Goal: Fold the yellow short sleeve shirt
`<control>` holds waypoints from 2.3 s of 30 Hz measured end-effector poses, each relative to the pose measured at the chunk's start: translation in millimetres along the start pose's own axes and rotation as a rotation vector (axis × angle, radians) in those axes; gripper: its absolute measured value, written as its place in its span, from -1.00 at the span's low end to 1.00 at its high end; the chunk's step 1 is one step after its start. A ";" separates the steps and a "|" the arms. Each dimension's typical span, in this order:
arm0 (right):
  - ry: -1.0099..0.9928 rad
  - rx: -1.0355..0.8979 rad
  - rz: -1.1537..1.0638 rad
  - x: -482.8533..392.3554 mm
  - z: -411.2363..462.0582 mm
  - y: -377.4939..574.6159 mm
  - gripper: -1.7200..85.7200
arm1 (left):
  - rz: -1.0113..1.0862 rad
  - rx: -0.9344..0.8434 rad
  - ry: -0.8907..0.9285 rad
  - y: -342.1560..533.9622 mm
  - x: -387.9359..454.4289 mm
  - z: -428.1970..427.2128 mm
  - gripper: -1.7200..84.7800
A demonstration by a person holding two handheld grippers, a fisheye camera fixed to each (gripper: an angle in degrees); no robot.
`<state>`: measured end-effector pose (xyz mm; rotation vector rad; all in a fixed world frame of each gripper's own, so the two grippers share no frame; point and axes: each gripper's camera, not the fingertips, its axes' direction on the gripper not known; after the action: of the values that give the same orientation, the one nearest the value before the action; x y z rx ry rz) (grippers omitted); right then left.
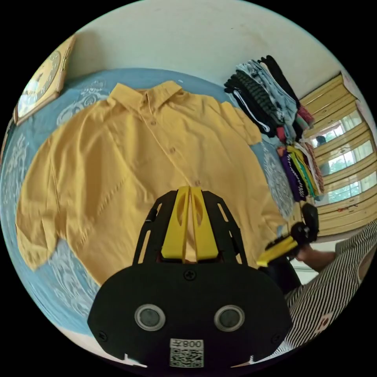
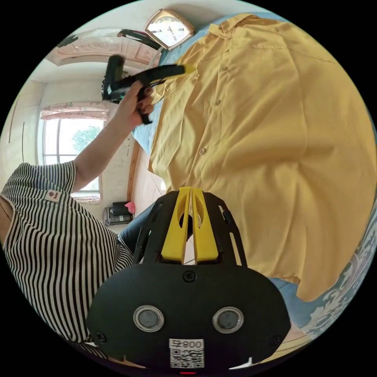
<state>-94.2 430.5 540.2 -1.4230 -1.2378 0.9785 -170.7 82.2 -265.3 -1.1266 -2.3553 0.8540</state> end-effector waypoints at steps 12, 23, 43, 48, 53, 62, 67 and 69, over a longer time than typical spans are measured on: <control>0.189 -0.102 -0.008 3.9 14.7 13.2 -0.96 | -0.366 -0.093 0.119 191.8 4.5 -24.1 -0.95; 0.440 -0.065 -0.102 -1.1 16.9 28.2 -0.96 | -0.281 -0.184 0.060 184.3 40.4 -14.5 -0.95; 0.093 0.246 0.066 122.1 -98.3 88.0 -0.94 | -0.020 -0.081 -0.242 123.0 156.6 -32.3 -0.95; 0.250 0.433 0.135 171.5 -168.2 89.9 -0.89 | 0.073 0.045 -0.081 52.8 162.8 -17.5 -0.95; 0.443 0.652 0.275 243.7 -253.4 59.0 -0.79 | 0.237 0.139 0.105 -47.8 182.8 21.7 -0.93; 0.530 0.728 0.463 335.9 -315.3 13.7 -0.74 | 0.400 0.137 0.305 -219.6 238.2 119.5 -0.87; 0.505 0.782 0.469 352.1 -316.9 7.7 -0.84 | 0.382 0.105 0.350 -272.3 257.6 166.1 -0.85; 0.477 0.795 0.446 355.2 -317.3 6.2 -0.89 | 0.367 0.082 0.371 -285.4 259.9 176.9 -0.84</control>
<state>269.9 730.2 607.1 -1.1789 -0.1216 1.1556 -587.1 86.2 -182.5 -1.5593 -1.8287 0.7691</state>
